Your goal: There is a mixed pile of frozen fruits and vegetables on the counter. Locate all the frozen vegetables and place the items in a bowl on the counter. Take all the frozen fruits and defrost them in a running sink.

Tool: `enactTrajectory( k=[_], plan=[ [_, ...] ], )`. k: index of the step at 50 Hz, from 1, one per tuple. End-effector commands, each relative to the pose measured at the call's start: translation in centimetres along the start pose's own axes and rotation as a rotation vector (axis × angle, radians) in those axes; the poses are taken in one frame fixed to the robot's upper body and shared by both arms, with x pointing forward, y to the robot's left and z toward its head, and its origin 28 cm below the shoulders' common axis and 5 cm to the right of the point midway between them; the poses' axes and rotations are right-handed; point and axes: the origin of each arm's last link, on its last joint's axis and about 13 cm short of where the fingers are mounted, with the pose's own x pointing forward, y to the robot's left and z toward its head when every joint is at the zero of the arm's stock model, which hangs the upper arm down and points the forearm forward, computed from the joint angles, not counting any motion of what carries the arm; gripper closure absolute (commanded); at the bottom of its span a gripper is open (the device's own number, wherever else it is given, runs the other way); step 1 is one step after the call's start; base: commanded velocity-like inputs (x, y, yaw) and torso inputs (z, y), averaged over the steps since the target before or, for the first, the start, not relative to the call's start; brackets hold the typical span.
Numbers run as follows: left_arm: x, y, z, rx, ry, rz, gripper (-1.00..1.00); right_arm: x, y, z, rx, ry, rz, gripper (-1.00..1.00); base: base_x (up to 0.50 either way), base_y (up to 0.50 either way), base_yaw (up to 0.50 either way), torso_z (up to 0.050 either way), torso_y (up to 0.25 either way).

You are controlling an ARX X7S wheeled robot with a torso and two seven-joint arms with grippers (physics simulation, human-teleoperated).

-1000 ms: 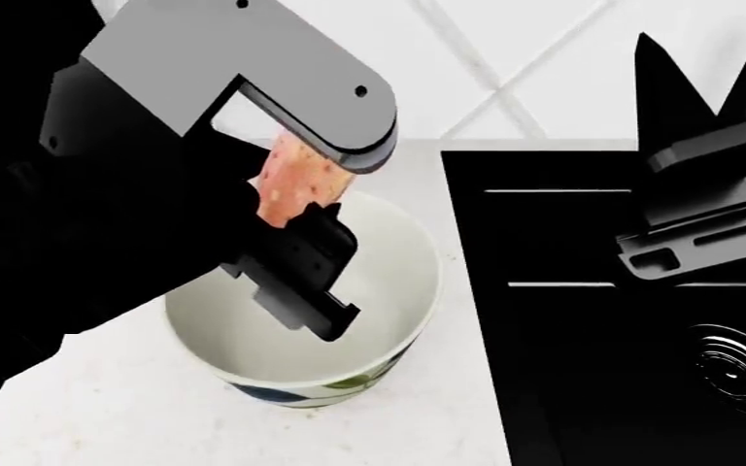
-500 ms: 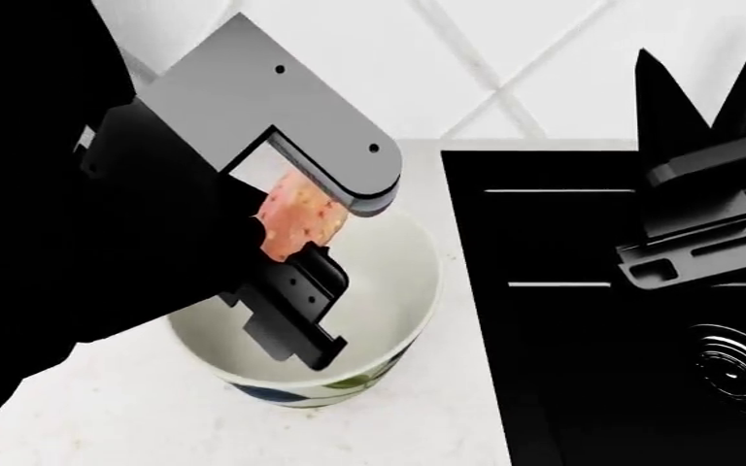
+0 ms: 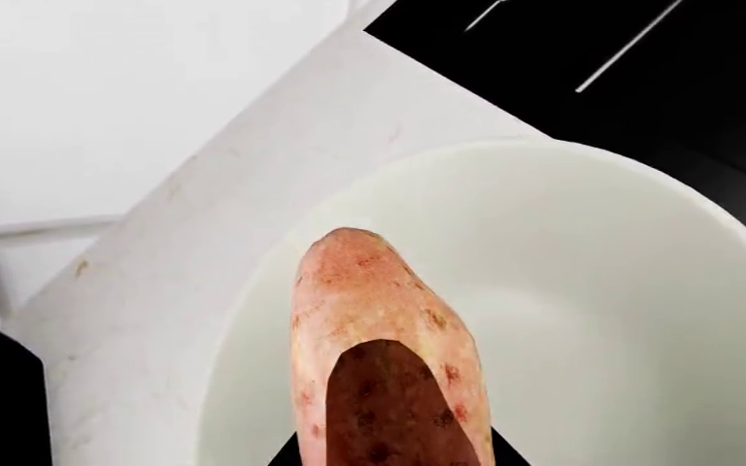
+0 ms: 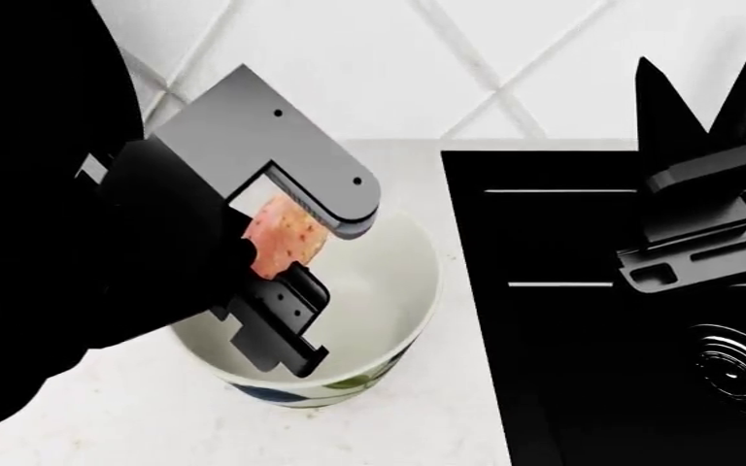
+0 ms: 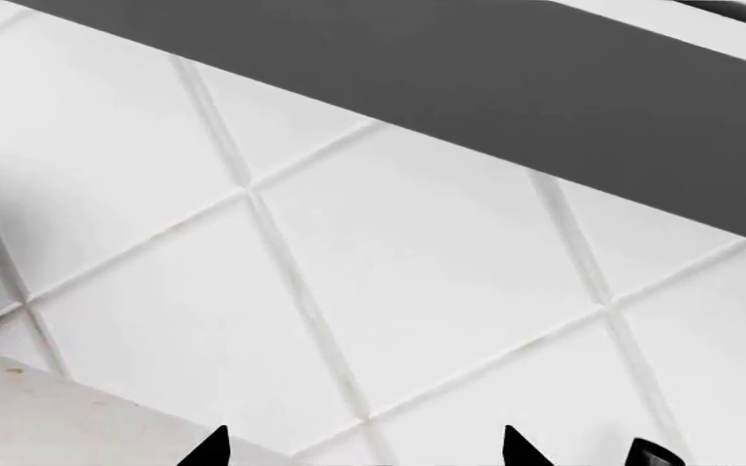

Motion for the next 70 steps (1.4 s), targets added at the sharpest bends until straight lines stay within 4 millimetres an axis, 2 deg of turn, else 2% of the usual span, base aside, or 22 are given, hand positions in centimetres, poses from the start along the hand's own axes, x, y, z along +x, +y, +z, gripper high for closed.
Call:
enactTrajectory(
  k=[1, 12, 13, 36, 45, 52, 57, 63, 70],
  plan=[
    [0.2, 0.0, 0.0, -0.008, -0.002, 0.004, 1.00, 0.0, -0.1, -0.2, 0.003, 0.003, -0.003, -1.00, 0.00, 0.00, 0.00, 0.000, 0.000],
    [0.2, 0.1, 0.1, -0.009, -0.015, 0.010, 1.00, -0.1, -0.1, -0.3, 0.005, 0.005, -0.005, -1.00, 0.00, 0.00, 0.00, 0.000, 0.000],
    [0.2, 0.1, 0.1, -0.010, -0.015, 0.012, -1.00, -0.1, -0.1, -0.3, 0.005, 0.006, -0.005, -1.00, 0.00, 0.00, 0.00, 0.000, 0.000],
    [-0.4, 0.5, 0.3, -0.016, -0.042, 0.050, -1.00, -0.1, -0.2, -0.4, 0.010, 0.009, -0.010, -1.00, 0.00, 0.00, 0.00, 0.000, 0.000],
    [-2.4, 0.8, 0.7, -0.040, -0.156, 0.106, -1.00, -0.3, -0.1, -0.2, 0.010, 0.005, -0.007, -1.00, 0.00, 0.00, 0.00, 0.000, 0.001],
    [-5.8, 1.3, 0.0, -0.121, -0.330, 0.209, -1.00, -0.4, -0.1, -0.1, 0.012, -0.002, -0.005, -1.00, 0.00, 0.00, 0.00, 0.000, 0.000],
    [-7.3, 1.1, -1.3, -0.161, -0.408, 0.255, -1.00, -0.4, 0.1, -0.1, 0.011, -0.002, -0.001, -1.00, -0.34, 0.00, 0.00, 0.000, 0.000],
    [-7.8, 1.1, -2.6, -0.208, -0.455, 0.280, -1.00, -0.5, 0.1, 0.1, 0.007, -0.002, -0.004, -1.00, -0.50, 0.00, 0.00, 0.000, 0.000],
    [-7.7, 0.9, -2.9, -0.218, -0.467, 0.284, -1.00, -0.5, 0.1, 0.2, -0.001, -0.002, -0.008, -1.00, -0.50, 0.00, 0.00, 0.000, 0.000]
  ],
)
